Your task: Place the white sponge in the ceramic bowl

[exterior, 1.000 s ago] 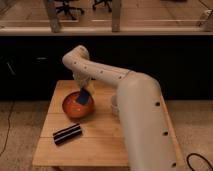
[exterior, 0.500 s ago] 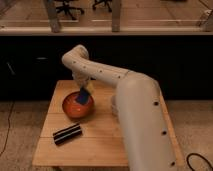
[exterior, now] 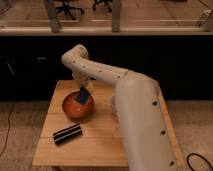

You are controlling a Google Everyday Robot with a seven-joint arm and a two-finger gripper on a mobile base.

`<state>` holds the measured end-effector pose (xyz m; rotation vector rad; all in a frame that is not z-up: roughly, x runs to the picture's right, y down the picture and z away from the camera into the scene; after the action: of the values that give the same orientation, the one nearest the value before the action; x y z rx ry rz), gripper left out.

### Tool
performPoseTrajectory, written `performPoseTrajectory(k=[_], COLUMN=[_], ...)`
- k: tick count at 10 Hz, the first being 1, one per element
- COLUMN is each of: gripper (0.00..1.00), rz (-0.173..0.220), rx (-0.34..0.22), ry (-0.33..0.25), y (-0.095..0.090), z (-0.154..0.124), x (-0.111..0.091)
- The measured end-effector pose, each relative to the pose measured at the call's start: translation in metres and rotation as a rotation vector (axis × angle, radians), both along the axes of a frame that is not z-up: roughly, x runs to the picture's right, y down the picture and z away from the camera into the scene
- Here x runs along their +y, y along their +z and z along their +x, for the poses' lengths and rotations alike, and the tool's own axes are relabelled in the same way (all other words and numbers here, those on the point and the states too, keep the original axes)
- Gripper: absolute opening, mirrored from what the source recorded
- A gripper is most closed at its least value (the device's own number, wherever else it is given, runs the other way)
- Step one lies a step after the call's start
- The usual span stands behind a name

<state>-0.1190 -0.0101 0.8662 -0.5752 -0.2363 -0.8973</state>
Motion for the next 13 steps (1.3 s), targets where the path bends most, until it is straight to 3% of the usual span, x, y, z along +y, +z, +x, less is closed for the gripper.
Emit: performPoseTrajectory(k=[2,9,13], gripper=[0.38,0.62,0.62], rz=[0.0,0.0,-0.002], rx=[0.001,0.006,0.01], ry=[0.003,0.013,0.021], y=[0.0002,0.0011,0.0021], z=[0.0,-0.0009,-0.0017], x=[-0.0011,-0.0037,-0.0051])
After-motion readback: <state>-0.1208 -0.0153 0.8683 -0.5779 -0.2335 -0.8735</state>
